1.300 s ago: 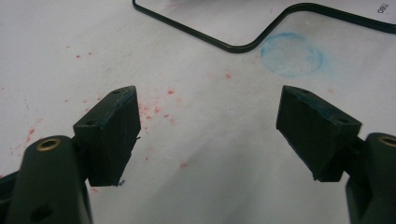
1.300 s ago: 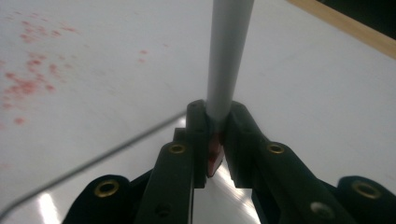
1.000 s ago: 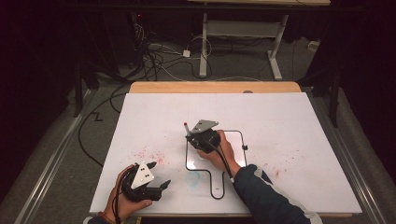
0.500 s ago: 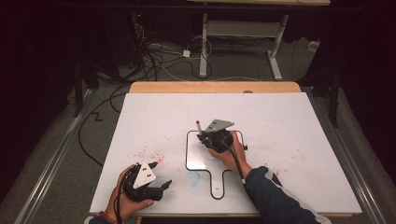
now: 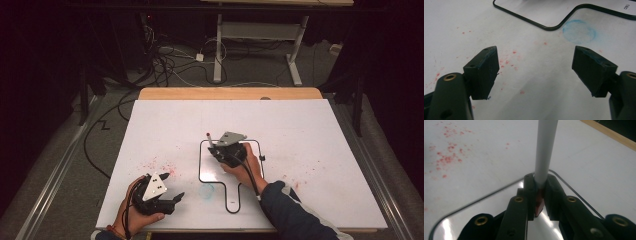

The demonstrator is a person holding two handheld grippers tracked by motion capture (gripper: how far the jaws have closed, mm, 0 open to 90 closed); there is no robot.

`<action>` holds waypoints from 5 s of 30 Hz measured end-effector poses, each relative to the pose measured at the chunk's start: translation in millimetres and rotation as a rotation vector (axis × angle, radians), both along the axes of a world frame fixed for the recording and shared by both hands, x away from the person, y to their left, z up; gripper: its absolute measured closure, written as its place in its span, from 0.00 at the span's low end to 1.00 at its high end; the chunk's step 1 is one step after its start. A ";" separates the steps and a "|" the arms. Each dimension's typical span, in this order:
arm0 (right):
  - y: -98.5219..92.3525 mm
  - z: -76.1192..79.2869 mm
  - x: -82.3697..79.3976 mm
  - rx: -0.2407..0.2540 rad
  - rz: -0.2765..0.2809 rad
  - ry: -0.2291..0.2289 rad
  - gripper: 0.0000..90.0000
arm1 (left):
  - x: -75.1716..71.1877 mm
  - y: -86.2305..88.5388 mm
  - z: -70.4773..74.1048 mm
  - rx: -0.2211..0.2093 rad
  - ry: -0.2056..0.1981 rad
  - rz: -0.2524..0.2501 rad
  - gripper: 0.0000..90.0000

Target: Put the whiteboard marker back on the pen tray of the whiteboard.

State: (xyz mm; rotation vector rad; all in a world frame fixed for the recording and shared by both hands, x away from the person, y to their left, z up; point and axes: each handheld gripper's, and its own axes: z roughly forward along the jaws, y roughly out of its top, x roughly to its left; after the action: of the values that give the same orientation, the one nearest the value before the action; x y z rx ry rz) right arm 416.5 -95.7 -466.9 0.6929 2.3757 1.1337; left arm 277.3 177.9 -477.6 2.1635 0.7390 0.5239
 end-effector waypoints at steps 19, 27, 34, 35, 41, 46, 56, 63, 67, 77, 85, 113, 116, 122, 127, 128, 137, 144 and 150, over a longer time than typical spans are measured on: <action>-35.9 2.2 10.4 -0.022 -0.061 -0.017 0.91 | 0.5 -1.6 0.0 0.004 0.001 -0.003 0.23; 11.9 -1.3 3.5 -0.028 0.032 -0.032 0.91 | 0.9 0.3 0.0 -0.004 0.000 -0.008 0.23; -24.2 -0.4 13.5 -0.014 -0.059 -0.024 0.91 | 0.3 -0.4 0.9 -0.002 -0.004 -0.009 0.23; -31.4 -0.2 15.1 -0.012 -0.077 -0.026 0.91 | 0.4 -0.9 0.8 0.000 -0.003 -0.009 0.23; -52.7 0.2 20.8 0.006 -0.134 -0.020 0.91 | 0.8 -3.0 0.2 0.005 0.000 -0.009 0.23; -27.2 0.0 20.8 -0.009 -0.084 -0.022 0.91 | 1.5 -3.1 0.0 0.004 0.003 -0.012 0.23; 8.7 0.0 29.1 -0.059 -0.047 -0.013 0.91 | 2.1 -1.0 0.0 -0.005 0.002 -0.018 0.23; -32.6 3.2 36.9 -0.085 -0.118 0.013 0.91 | 2.0 -2.9 0.8 0.000 -0.001 -0.019 0.23; -63.8 5.1 44.1 -0.067 -0.175 0.030 0.91 | 2.7 -4.6 0.0 0.007 0.002 -0.021 0.23; -90.1 5.9 47.1 -0.076 -0.212 0.026 0.91 | 2.6 -4.3 -0.1 0.006 0.002 -0.019 0.23; -88.0 5.7 48.0 -0.068 -0.207 0.033 0.91 | 2.9 -4.4 -0.2 0.006 0.003 -0.021 0.23; -164.4 33.7 -51.1 0.174 -0.226 0.197 0.90 | 10.9 -7.6 -1.3 0.004 0.004 -0.022 0.23; -164.7 24.6 -53.9 0.172 -0.249 0.255 0.90 | 10.6 -6.7 -1.3 0.002 0.007 -0.021 0.23; -156.4 11.1 -49.2 0.107 -0.281 0.269 0.90 | 9.9 -6.8 -1.6 0.007 0.008 -0.023 0.23; -147.2 5.3 -46.8 0.061 -0.279 0.254 0.89 | 10.6 -8.0 -1.4 0.013 0.008 -0.027 0.23; -145.4 4.4 -46.6 0.046 -0.278 0.249 0.87 | 10.3 -8.6 -1.0 0.015 0.007 -0.030 0.23; -124.9 8.9 -41.5 -0.101 -0.228 0.044 0.73 | 10.6 -10.2 -2.0 0.025 0.010 -0.038 0.23; -116.7 -0.2 -13.3 -0.125 -0.228 0.087 0.73 | 10.5 -11.5 -2.8 0.034 0.013 -0.040 0.23; -116.6 0.3 1.7 -0.122 -0.239 0.092 0.82 | 9.9 -11.1 -3.3 0.033 0.013 -0.035 0.23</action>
State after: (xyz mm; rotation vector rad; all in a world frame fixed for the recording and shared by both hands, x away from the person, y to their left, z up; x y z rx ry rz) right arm 418.2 -212.3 -466.6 0.9741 2.3368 0.8669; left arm 287.2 166.7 -481.0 2.2089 0.7032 0.5074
